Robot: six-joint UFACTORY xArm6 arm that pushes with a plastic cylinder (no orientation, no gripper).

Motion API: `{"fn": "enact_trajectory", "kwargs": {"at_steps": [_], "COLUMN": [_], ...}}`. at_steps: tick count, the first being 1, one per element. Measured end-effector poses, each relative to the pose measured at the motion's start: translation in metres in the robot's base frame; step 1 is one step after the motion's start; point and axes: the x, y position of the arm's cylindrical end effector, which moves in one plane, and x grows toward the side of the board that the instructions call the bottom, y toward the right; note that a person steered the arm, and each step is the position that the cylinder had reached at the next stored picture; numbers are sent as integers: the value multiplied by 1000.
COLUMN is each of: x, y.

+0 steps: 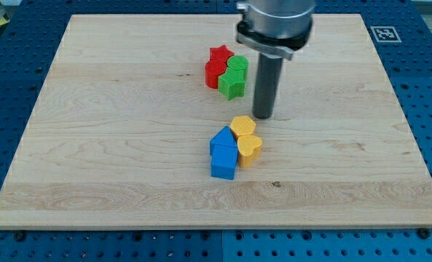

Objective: Push the red circle in between the green circle and green star

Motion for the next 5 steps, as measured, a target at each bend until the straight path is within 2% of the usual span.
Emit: {"fn": "enact_trajectory", "kwargs": {"at_steps": [1, 2, 4, 5], "x": [-3, -7, -68, -90], "y": [-16, -63, -145, -151]}}
